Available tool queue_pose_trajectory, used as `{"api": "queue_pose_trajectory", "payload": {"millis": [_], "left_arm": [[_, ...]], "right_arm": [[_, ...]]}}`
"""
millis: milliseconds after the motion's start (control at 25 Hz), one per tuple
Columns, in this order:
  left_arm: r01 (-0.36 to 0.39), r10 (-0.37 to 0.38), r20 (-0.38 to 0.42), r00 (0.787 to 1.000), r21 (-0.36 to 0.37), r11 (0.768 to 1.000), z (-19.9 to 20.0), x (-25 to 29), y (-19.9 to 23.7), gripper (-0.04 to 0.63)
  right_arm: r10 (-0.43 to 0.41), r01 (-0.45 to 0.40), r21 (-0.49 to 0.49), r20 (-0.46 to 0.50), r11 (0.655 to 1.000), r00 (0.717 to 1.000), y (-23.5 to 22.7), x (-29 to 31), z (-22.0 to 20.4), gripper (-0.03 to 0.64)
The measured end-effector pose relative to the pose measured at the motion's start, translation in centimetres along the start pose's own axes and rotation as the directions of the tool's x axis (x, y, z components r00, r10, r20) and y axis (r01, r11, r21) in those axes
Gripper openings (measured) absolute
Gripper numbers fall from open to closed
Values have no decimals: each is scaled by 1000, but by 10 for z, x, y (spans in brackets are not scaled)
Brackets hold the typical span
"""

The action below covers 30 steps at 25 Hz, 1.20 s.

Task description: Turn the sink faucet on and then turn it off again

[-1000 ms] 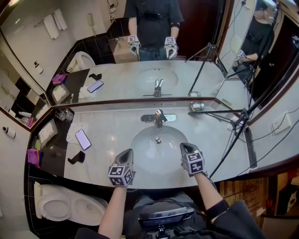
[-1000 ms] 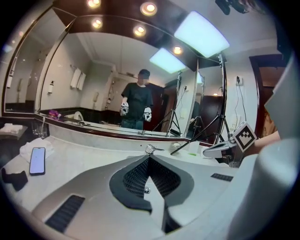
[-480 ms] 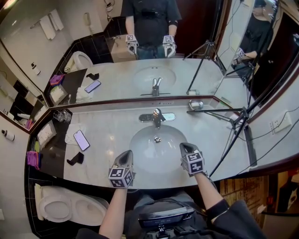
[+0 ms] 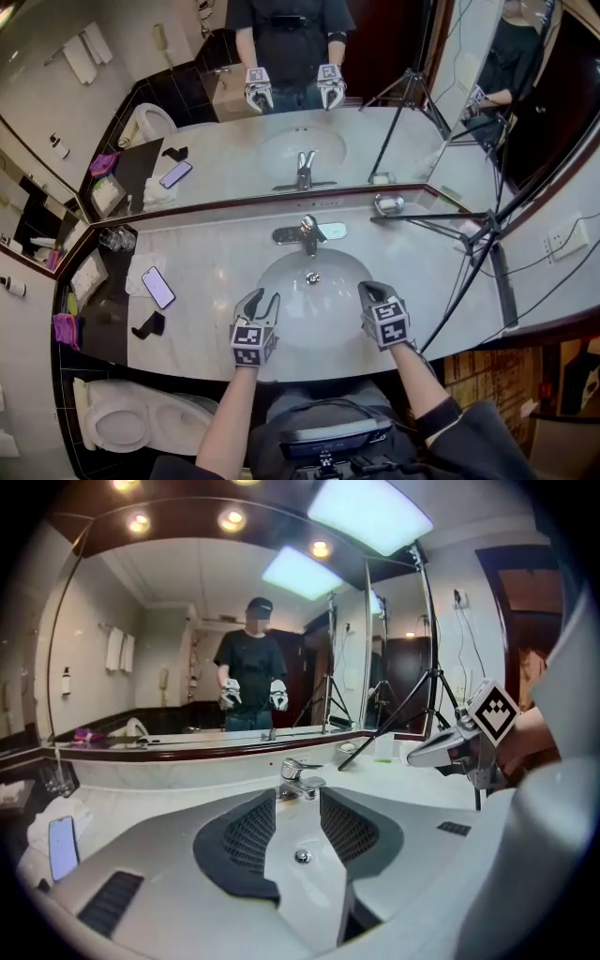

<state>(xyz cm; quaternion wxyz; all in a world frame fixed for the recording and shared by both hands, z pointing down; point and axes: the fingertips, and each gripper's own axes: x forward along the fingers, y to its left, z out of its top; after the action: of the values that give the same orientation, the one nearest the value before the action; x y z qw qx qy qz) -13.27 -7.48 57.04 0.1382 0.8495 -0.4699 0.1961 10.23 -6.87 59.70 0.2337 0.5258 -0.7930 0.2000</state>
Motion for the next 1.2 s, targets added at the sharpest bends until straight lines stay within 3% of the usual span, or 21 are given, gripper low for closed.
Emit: {"api": "queue_pose_trajectory", "payload": {"millis": [200,320,400,560,640,800,1000,1200], "left_arm": [[54,-51,-33,998,131,990,18,48,-11,203],[60,-51,-46,998,239,969,26,82,-11,262],[69,-49,-67,997,347,935,24,108,-14,282],[86,-36,-95,995,588,804,26,149,-28,295],[100,-38,-108,993,658,746,26,167,-34,295],[146,-55,-147,988,740,656,16,201,-41,293],[164,-66,-156,986,786,597,18,233,-47,293],[176,-69,-168,983,789,588,17,257,-54,293]], "right_arm": [[6,-5,18,-12,1000,1000,-5,12,-2,17],[19,-19,17,-22,1000,1000,-6,22,-5,17],[21,-20,23,-28,1000,999,-9,29,-9,17],[24,-22,39,-51,999,998,-12,39,-29,17],[32,-29,49,-59,998,998,-12,44,-35,17],[33,-28,74,-77,997,996,-15,49,-53,17],[24,-15,93,-101,996,995,-23,48,-73,17],[15,-2,107,-118,994,993,-32,44,-86,17]]}}
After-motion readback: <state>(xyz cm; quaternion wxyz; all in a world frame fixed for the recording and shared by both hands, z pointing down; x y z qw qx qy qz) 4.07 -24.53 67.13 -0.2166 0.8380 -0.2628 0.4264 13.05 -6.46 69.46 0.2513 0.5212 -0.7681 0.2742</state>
